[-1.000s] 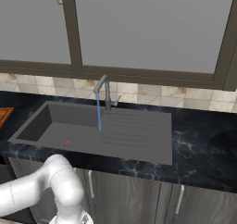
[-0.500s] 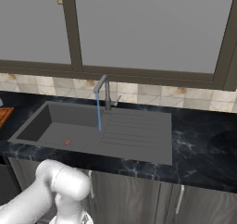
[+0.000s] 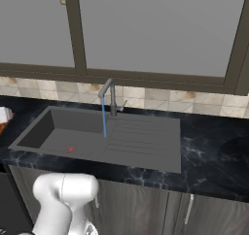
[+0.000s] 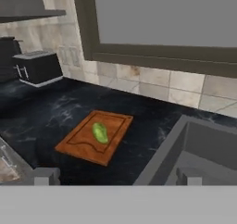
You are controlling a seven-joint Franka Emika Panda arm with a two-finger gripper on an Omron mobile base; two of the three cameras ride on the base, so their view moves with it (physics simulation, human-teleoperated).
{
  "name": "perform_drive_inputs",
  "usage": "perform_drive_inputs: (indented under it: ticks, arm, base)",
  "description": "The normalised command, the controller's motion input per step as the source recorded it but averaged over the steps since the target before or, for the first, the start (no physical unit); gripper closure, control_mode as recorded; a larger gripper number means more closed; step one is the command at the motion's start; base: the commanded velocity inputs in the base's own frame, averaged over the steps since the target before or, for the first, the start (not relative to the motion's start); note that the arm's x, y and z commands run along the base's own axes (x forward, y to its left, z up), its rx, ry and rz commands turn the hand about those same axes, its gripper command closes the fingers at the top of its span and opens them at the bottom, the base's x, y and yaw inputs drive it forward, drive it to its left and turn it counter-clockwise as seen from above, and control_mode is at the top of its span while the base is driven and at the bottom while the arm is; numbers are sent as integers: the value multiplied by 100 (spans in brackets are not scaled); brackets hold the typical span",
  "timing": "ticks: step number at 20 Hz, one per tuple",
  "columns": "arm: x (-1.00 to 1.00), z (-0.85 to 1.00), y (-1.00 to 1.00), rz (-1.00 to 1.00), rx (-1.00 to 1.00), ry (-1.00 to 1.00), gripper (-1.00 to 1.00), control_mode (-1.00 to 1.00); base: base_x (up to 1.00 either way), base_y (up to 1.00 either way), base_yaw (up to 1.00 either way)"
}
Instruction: Pick the mango from the sink and place it on the cutting board to airdry. Then turn off the sink faucet.
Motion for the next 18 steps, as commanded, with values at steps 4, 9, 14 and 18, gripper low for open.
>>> perform_drive_inputs:
  ticks: [4,9,14,18]
  arm:
    - [-62,53,-75,-9,16,3,-100,-100]
    - [-57,57,-76,-10,16,9,-100,-100]
    - [-35,29,-26,-5,5,12,-100,-100]
    - [-36,69,-24,-10,6,34,-100,-100]
  base:
    - [0,0,0]
    - [0,0,0]
    - [0,0,0]
    - [0,0,0]
